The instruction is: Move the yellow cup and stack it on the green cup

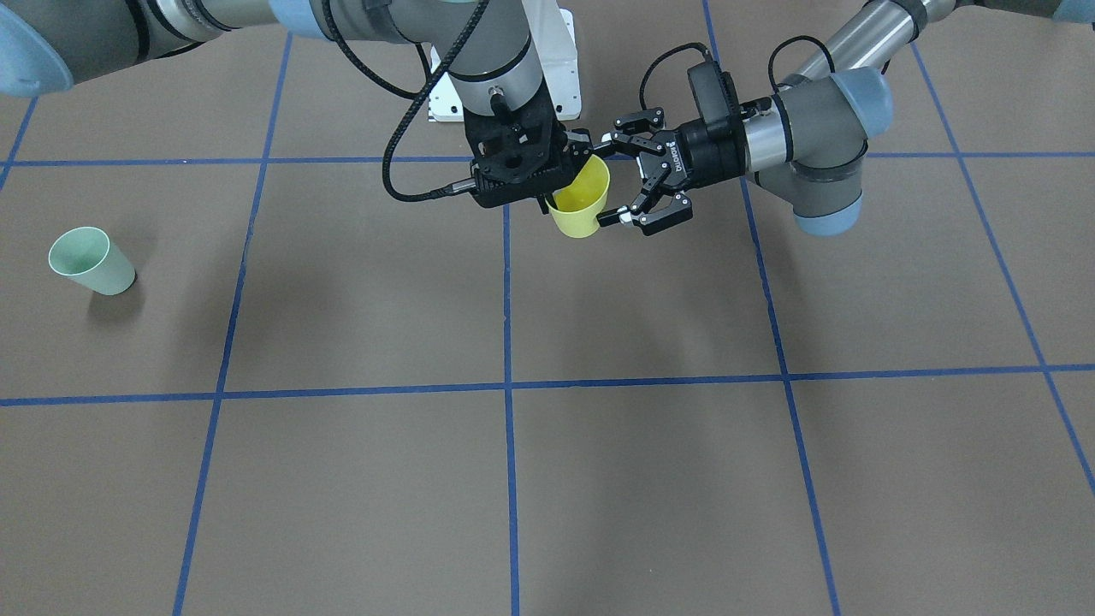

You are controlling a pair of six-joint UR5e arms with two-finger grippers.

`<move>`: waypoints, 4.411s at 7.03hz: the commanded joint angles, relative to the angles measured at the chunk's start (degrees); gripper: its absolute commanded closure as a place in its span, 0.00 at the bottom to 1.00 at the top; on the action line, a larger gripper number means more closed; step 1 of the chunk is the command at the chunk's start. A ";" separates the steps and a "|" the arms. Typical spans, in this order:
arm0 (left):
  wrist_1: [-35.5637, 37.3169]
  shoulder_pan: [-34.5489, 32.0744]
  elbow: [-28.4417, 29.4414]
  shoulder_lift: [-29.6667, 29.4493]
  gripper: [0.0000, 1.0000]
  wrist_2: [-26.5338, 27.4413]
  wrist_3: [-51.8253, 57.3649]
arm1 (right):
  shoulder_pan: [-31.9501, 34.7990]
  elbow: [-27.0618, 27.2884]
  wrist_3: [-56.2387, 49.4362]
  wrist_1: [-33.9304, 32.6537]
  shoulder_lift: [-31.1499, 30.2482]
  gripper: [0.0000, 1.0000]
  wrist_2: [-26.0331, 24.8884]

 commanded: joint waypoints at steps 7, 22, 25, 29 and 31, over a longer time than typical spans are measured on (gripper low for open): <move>0.57 -3.42 -0.18 1.39 0.00 4.42 -4.48 | 9.98 12.81 0.01 -10.65 -9.64 1.00 -5.40; 34.52 -32.91 0.08 14.48 0.00 -14.02 -3.60 | 21.91 17.40 -18.05 -11.53 -20.09 1.00 -0.86; 55.23 -40.05 0.00 16.60 0.00 -13.33 10.57 | 27.89 17.57 -28.88 -10.91 -25.72 1.00 3.89; 79.03 -52.09 0.00 19.21 0.00 -13.33 31.37 | 35.46 17.66 -46.79 -10.48 -34.59 1.00 9.70; 89.03 -57.01 -1.83 21.51 0.00 -13.86 31.55 | 36.35 20.37 -53.05 -7.16 -43.44 1.00 12.78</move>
